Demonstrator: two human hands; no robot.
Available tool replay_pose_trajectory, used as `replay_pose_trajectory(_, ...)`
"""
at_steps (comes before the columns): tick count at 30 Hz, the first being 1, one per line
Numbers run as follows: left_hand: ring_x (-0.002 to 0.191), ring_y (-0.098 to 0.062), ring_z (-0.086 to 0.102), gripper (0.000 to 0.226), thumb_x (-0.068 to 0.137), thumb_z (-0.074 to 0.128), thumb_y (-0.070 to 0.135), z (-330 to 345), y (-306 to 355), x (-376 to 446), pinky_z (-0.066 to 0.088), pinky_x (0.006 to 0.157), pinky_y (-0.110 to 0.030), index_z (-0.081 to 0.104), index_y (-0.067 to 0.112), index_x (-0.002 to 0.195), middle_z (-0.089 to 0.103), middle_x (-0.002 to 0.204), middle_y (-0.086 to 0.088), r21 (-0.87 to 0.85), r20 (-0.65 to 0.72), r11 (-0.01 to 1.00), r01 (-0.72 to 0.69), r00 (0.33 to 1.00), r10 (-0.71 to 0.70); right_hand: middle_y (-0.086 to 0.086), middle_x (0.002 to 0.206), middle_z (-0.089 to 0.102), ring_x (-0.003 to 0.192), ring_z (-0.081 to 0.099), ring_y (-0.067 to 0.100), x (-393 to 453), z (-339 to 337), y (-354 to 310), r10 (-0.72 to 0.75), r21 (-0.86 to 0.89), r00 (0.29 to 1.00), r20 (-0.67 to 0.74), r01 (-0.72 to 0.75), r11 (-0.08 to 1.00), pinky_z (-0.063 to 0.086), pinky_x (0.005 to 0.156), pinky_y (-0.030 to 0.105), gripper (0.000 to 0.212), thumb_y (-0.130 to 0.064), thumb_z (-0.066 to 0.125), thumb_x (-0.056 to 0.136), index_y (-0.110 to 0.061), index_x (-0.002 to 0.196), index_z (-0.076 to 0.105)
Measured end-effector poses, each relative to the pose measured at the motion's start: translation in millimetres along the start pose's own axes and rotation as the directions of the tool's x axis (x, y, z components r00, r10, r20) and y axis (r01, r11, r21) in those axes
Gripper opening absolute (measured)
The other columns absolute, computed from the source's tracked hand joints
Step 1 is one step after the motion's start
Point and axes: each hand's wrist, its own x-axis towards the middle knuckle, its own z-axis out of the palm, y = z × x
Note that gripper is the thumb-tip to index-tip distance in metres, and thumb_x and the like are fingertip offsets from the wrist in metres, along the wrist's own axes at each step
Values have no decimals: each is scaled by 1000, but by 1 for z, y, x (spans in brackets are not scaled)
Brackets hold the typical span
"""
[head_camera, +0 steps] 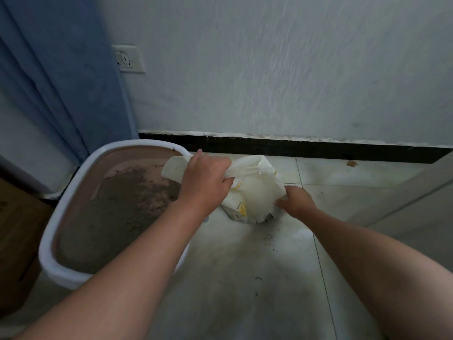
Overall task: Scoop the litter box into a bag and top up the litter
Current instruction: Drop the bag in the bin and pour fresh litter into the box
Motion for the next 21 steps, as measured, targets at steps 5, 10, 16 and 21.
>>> replay_pose_trajectory(5, 95, -20, 57, 35, 75, 76, 33, -5, 20, 3, 15, 119, -43, 66, 17, 105, 66, 92, 3, -11, -63, 986, -168, 984, 167, 3, 85, 63, 76, 56, 21, 0, 1, -5, 48, -66, 997, -54, -51, 996, 41, 65, 28, 22, -34, 62, 89, -13, 96, 66)
replay_pose_trajectory(10, 78, -24, 57, 2, 78, 70, 16, -7, 12, -4, 28, 116, -46, 69, 17, 79, 60, 69, 1, 3, -31, 994, -109, 994, 109, 2, 72, 62, 69, 59, 21, -4, 2, -9, 50, -47, 992, -112, -55, 997, 43, 60, 28, 26, -33, 56, 91, -13, 86, 72)
replay_pose_trajectory(16, 78, -26, 53, 5, 75, 66, 14, -23, -7, 5, 35, 109, -50, 62, 14, 72, 57, 70, 0, 12, -195, 1000, 29, 980, -26, 1, 68, 59, 66, 58, 21, -15, -18, -22, -62, -110, 981, -184, 42, 993, 40, 57, 26, 23, -31, 58, 93, -14, 86, 72)
replay_pose_trajectory(21, 75, -31, 54, 11, 77, 67, 15, -43, -27, 9, 44, 85, -45, 60, 11, 69, 61, 70, -6, -100, -340, 972, 211, 911, -232, 1, 79, 66, 73, 62, 20, -29, -44, -57, -141, -85, 952, -271, 123, 989, 54, 64, 31, 22, -29, 54, 95, -17, 98, 72)
